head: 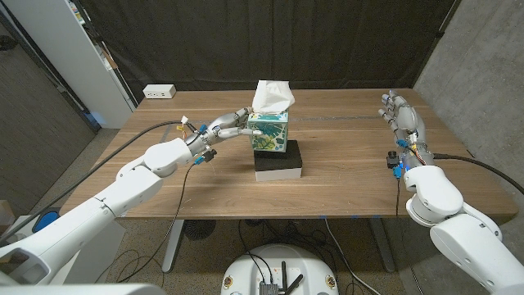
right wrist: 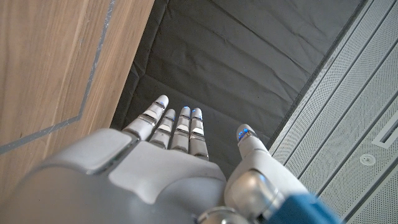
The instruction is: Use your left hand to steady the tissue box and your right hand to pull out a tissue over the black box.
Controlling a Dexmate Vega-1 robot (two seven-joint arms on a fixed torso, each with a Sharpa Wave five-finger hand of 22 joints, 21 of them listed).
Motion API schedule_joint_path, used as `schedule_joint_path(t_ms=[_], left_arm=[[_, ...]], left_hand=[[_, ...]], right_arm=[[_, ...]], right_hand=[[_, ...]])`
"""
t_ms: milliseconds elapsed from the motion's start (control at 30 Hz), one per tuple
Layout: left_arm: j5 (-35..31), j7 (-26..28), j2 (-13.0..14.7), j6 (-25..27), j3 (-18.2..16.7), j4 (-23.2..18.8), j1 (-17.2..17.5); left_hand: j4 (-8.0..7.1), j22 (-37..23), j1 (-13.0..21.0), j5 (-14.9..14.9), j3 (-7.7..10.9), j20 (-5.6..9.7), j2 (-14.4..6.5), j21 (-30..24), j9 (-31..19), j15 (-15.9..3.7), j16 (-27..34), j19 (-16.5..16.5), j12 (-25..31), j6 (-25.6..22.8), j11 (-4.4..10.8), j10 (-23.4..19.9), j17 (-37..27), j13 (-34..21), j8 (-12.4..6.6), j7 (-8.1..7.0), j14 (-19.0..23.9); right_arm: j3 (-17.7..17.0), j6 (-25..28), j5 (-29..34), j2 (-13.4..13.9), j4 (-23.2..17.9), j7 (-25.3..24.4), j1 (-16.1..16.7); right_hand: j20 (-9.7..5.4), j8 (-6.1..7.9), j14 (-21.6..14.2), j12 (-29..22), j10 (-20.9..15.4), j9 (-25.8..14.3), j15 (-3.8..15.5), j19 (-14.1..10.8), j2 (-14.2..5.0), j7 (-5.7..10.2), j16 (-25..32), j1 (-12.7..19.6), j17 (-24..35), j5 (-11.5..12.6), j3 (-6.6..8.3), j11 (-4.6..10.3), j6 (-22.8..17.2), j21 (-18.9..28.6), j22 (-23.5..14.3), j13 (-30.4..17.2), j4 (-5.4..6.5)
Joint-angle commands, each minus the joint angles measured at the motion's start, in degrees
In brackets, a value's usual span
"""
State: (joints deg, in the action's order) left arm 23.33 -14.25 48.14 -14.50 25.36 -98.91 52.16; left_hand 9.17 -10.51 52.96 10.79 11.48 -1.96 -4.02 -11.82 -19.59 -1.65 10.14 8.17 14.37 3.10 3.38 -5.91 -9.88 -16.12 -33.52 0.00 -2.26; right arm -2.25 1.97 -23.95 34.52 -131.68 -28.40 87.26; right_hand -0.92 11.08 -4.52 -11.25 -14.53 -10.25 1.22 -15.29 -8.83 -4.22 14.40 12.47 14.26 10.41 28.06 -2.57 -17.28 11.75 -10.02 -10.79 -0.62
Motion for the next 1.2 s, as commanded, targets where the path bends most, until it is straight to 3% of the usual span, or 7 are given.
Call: schedule_joint_path(t_ms=[33, 200, 333, 500, 733, 1200], left_arm=[[-0.2, -0.3, -0.3, -0.1, 0.4, 0.5, -0.7], [0.0, -0.5, -0.4, -0.3, 0.4, 0.6, -0.8], [-0.1, -0.5, -0.4, -0.3, 0.5, 0.5, -0.8], [-0.3, -0.2, -0.3, 0.0, 0.4, 0.0, -0.7], [-0.5, 0.1, 0.0, 0.3, 0.4, -0.8, -0.4], [-0.9, 0.9, 0.2, 0.5, 0.3, -1.9, 0.4]], left_hand=[[-0.11, -0.3, -0.2, -0.1, 0.38, 0.22, -0.2, -0.2, -0.2, -0.12, 0.2, -0.2, -0.2, 0.5, 0.12, -0.1, 0.1, -0.3, -0.53, -0.02, -0.4], [-0.1, -0.3, -0.2, -0.1, 0.41, 0.21, -0.2, -0.2, -0.2, -0.15, 0.2, -0.2, -0.2, 0.6, 0.19, -0.1, 0.1, -0.3, -0.64, 0.02, -0.5], [-0.09, -0.3, -0.2, -0.1, 0.43, 0.19, -0.2, -0.2, -0.2, -0.13, 0.2, -0.2, -0.2, 0.6, 0.09, -0.1, 0.1, -0.3, -0.71, 0.03, -0.5], [-0.09, -0.3, -0.3, -0.1, 0.47, 0.19, -0.2, -0.2, -0.2, -0.12, 0.1, -0.2, -0.2, 0.7, 0.07, -0.1, 0.1, -0.3, -0.79, -0.02, -0.6], [-0.09, -0.3, -0.3, -0.1, 0.51, 0.21, -0.2, -0.2, -0.2, -0.12, 0.1, -0.3, -0.2, 0.7, 0.09, -0.2, 0.1, -0.4, -0.94, -0.02, -0.7], [-0.06, -0.3, -0.4, -0.1, 0.61, 0.31, -0.2, -0.2, -0.2, -0.17, 0.1, -0.3, -0.2, 0.8, 0.1, -0.2, 0.1, -0.4, -1.3, 0.05, -0.9]], right_arm=[[-1.3, 2.9, 0.8, -0.4, -2.4, -0.3, 0.8], [-1.7, 3.2, 2.3, -0.2, -2.9, -0.4, 1.3], [-1.3, 4.2, 8.0, 1.0, -3.2, -2.1, 1.6], [-2.0, 2.1, 13.8, 3.3, -2.1, -0.2, 2.1], [-2.0, 5.3, 23.7, 4.8, -3.4, -1.1, 2.7], [-0.5, 9.4, 39.3, 4.5, -4.7, -2.8, 3.0]], right_hand=[[0.14, -0.28, -0.2, 0.0, 0.0, -0.2, -0.34, -0.4, -1.71, -0.04, 0.4, 0.4, 0.2, 0.2, 0.31, 0.1, -0.1, 0.0, -0.1, -0.3, 0.1], [0.15, -0.27, -0.2, 0.0, 0.0, -0.2, -0.27, -0.4, -1.72, -0.02, 0.4, 0.4, 0.2, 0.2, 0.37, 0.12, -0.1, 0.0, -0.1, -0.3, 0.14], [0.26, -0.38, 0.4, 0.3, 0.9, -0.2, 0.03, 0.0, -1.59, 0.06, 0.2, 0.5, 0.3, 0.2, 0.46, 0.36, 0.2, -0.2, -0.1, -0.3, 0.1], [0.09, -0.6, 1.5, 0.6, 1.9, -0.1, 0.7, 0.8, -1.46, 0.62, -0.3, 0.8, 0.2, 0.2, 0.63, 1.11, 1.1, -0.4, 0.0, -0.2, -0.16], [-0.39, -0.65, 1.6, 0.6, 2.2, -0.1, 1.21, 1.2, -1.8, 1.35, -0.3, 1.0, 0.2, 0.2, 0.95, 1.89, 1.5, -0.6, 0.0, -0.2, -0.19], [-0.98, -0.45, 1.0, 0.3, 1.8, -0.1, 1.96, 1.1, -1.83, 2.41, -0.3, 1.9, 0.0, 0.3, 1.6, 3.15, 1.4, -0.4, 0.0, -0.1, -0.84]])
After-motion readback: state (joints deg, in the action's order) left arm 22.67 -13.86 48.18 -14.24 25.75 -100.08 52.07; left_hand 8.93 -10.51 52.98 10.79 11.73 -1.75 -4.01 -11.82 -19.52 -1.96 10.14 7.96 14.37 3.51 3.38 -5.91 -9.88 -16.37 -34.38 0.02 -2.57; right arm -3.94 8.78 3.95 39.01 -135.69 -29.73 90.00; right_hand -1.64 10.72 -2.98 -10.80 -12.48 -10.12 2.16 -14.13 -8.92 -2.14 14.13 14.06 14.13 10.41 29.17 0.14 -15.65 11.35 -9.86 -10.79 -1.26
